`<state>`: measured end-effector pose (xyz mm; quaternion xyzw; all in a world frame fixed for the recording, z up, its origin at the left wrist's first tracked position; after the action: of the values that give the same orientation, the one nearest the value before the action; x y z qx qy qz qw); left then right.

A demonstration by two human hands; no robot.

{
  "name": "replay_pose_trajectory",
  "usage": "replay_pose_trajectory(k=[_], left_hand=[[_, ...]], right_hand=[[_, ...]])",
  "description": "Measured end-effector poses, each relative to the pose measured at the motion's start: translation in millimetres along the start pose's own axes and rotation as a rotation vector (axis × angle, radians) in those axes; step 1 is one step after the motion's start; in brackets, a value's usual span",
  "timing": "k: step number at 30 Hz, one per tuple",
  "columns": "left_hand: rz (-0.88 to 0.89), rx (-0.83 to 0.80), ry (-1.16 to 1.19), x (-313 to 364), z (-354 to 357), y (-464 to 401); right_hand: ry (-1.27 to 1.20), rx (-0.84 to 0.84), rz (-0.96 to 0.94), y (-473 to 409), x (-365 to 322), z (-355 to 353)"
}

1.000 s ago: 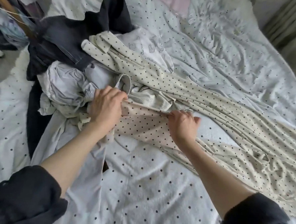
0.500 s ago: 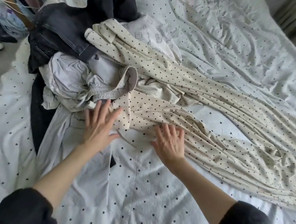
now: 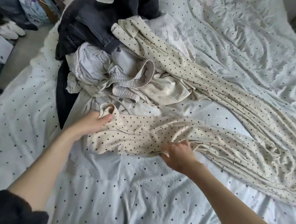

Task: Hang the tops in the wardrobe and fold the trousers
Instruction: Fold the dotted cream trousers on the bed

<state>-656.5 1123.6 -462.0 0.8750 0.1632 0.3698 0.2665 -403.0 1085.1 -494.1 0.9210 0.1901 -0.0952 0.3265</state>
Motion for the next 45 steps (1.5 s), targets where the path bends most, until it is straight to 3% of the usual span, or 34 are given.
replay_pose_trajectory(k=[1,2,6,11,14,16,19,23,28,32,34,37,39,41,44,45], left_hand=[[-0.003,-0.031,-0.010,-8.3,-1.2,4.8],[-0.001,-0.029,-0.014,-16.3,-3.2,5.7],[-0.118,0.007,0.063,-62.5,4.5,5.9],[-0.044,0.228,0.206,-93.5,13.6,3.5],[-0.048,0.235,0.276,-102.5,15.8,-3.2],[0.057,0.265,0.160,-107.4,14.8,-7.3],[0.274,0.254,-0.197,-101.9,17.8,-12.9],[0.448,0.318,-0.181,-86.2,4.8,-32.6],[0.434,0.327,-0.080,-62.7,-21.6,-52.4],[0.408,0.275,-0.567,-73.3,3.1,-59.8],[0.447,0.345,-0.528,-76.2,8.0,-63.0],[0.491,0.605,-0.379,-65.5,-9.5,-66.0],[0.498,0.654,-0.400,-51.3,-15.6,-67.1],[0.410,0.620,-0.336,-48.4,-19.8,-76.8],[0.365,0.396,-0.164,-46.4,-14.8,-89.6],[0.377,0.329,-0.211,-43.3,-9.8,-88.5]], right_hand=[[0.008,-0.128,0.019,4.6,-3.7,3.8],[0.001,-0.125,0.012,3.4,-6.9,0.1],[0.006,0.054,-0.068,-20.4,-23.7,-21.3],[0.201,0.077,-0.223,-81.9,-68.2,-27.2],[0.298,0.074,-0.211,-104.3,-91.4,-7.3],[0.320,0.165,-0.202,-109.5,-95.6,2.3],[0.203,0.426,-0.282,-109.5,-93.5,-9.7],[0.013,0.373,-0.256,-121.4,-91.4,-44.7],[0.000,0.371,-0.025,-159.2,-91.2,-89.9],[-0.169,0.426,0.069,-163.6,-88.5,-87.3],[-0.195,0.489,0.017,-153.8,-90.0,-79.3],[-0.206,0.604,-0.045,-128.9,-84.1,-62.6],[-0.161,0.715,-0.116,-106.8,-76.2,-46.2],[-0.094,0.713,-0.202,-89.7,-71.1,-25.0],[-0.053,0.617,-0.266,-78.6,-64.3,1.1],[-0.055,0.591,-0.266,-77.3,-61.7,7.3]])
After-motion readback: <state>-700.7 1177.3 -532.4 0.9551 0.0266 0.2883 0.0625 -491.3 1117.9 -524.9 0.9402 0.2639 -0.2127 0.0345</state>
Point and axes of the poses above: each hand's wrist, its own y-axis away from the middle knuckle, its own z-axis out of the palm, x = y × z, the point moved 5 cm from there along -y, towards the middle knuckle, and after that the axes turned 4 degrees about -y, right-handed, at the moved point
